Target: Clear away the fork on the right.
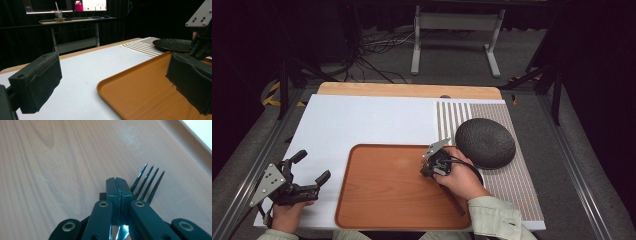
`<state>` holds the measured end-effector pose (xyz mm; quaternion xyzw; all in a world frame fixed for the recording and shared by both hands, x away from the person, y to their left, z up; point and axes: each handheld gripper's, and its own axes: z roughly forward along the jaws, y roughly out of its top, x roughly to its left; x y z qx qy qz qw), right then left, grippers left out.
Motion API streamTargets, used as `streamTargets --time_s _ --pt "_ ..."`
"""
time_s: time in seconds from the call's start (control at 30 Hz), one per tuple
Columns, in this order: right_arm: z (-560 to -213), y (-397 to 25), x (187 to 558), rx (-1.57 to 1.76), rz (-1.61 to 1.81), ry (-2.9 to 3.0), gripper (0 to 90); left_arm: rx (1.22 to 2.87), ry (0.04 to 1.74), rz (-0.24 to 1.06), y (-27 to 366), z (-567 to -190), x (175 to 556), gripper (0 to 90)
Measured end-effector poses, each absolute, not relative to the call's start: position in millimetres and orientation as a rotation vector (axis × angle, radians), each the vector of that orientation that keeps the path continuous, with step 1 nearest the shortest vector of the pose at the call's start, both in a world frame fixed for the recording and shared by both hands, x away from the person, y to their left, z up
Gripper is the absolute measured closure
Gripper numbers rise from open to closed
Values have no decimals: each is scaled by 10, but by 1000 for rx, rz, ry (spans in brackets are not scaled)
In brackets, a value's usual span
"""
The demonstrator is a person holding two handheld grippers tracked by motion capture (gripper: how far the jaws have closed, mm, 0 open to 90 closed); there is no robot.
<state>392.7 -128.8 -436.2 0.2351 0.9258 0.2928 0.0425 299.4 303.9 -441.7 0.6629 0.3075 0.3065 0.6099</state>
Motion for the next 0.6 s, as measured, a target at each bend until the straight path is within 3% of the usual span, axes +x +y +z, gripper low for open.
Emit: streamTargets --time_s 0.6 --pt "-4371 -1317 4000 728 857 2805 900 1531 710 708 3041 -4418 2997 8"
